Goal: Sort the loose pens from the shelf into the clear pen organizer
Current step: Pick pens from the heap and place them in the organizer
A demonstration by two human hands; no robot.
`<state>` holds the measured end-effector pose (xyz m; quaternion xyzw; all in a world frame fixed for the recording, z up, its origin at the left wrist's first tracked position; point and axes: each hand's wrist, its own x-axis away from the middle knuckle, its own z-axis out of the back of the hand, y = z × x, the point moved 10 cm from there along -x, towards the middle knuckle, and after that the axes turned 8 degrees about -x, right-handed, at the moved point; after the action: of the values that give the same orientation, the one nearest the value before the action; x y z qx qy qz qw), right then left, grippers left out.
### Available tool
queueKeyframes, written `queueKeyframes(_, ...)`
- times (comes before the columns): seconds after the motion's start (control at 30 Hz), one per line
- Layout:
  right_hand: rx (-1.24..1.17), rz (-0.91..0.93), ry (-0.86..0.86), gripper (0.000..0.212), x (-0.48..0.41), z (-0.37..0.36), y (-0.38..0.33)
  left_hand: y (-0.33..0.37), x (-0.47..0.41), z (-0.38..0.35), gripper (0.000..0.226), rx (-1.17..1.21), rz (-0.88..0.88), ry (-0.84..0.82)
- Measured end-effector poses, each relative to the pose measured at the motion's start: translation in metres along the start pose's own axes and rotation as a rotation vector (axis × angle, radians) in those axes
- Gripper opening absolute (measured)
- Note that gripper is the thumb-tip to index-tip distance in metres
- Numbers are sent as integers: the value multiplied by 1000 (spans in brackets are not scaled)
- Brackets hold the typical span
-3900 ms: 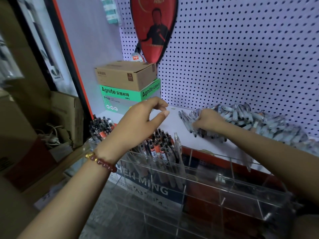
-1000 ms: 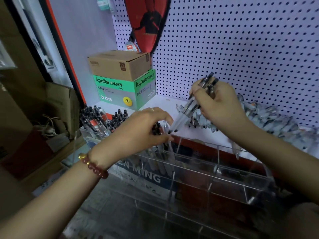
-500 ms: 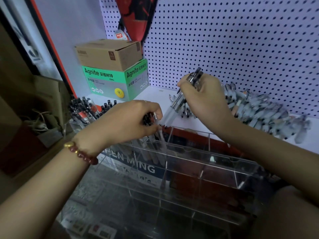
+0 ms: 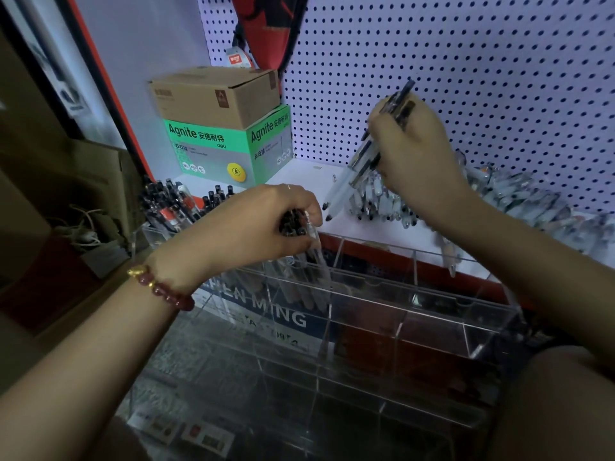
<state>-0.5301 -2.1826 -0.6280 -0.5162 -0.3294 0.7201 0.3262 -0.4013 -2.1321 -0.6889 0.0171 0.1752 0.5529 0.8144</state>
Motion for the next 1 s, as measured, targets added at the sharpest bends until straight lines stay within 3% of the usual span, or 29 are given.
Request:
queueKeyframes(0.2, 29, -43, -141, 17, 9, -22, 5, -1, 2, 0, 29, -3, -1, 2)
queueKeyframes(0.47, 282, 84, -462, 13, 32, -62, 14, 0, 1, -1, 31, 4, -23, 6)
queueKeyframes(0.7, 461, 18, -561, 16, 36, -71, 38, -6, 2, -3, 47, 95, 28, 9)
queueKeyframes(0.87, 481, 9, -627, 12, 43, -82, 42, -4, 7, 1, 52, -85, 40, 8)
queueKeyframes(1.0, 559, -21, -674, 16, 44, -84, 50, -1, 9, 4, 58, -363, 14, 55)
